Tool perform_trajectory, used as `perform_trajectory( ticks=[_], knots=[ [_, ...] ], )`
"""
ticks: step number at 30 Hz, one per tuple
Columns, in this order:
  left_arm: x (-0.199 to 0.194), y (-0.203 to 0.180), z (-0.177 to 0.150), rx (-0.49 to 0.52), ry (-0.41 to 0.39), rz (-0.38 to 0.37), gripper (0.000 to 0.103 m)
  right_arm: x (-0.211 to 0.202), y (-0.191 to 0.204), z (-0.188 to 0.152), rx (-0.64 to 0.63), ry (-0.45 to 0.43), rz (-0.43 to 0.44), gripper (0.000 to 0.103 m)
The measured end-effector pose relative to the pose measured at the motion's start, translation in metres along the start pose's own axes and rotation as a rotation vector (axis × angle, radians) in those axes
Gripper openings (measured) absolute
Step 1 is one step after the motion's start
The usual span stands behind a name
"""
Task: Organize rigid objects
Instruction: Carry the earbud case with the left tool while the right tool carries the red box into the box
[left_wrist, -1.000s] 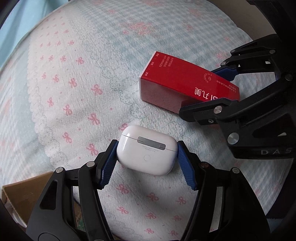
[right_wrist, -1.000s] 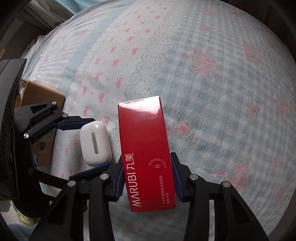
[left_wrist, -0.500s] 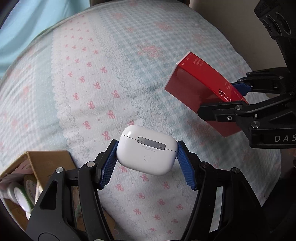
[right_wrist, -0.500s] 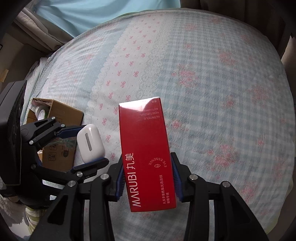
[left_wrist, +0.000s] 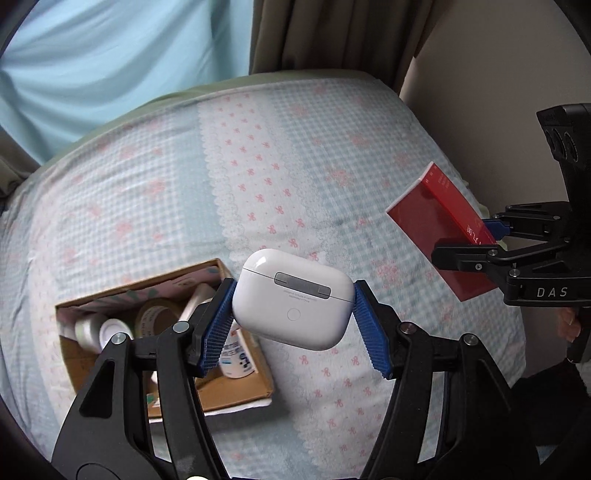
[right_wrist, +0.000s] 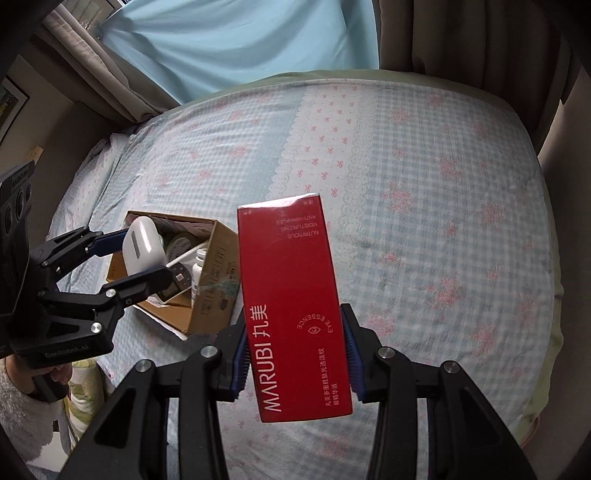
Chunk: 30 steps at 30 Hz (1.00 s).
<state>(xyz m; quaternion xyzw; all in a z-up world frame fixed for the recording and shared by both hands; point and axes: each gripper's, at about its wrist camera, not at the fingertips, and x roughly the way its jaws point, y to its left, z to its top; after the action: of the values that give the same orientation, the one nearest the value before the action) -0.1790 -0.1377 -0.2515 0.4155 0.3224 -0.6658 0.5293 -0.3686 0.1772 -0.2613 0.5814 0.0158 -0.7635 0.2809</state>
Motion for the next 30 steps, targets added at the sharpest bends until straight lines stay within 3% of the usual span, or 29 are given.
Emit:
perform_trajectory(
  ticks=[8,14,23,30],
  knots=[
    [-0.051,0.092,-0.018,-0.025,-0.016,0.014,0.060,-0.002,0.083,0.009,0.060,-0.060,0.016,0.040],
    [-0.057,0.169,-0.040,-0.010,0.022,0.014,0.060,0.016,0.148,0.017,0.156,-0.082,0.022,0.040],
    [-0.028,0.258,-0.073,0.017,0.096,0.033,0.060,0.085,0.217,0.031,0.250,-0.023,0.033,0.040],
    [0.019,0.285,-0.100,0.021,0.162,0.048,0.060,0.145,0.236,0.038,0.314,0.069,0.032,0.040]
  ],
)
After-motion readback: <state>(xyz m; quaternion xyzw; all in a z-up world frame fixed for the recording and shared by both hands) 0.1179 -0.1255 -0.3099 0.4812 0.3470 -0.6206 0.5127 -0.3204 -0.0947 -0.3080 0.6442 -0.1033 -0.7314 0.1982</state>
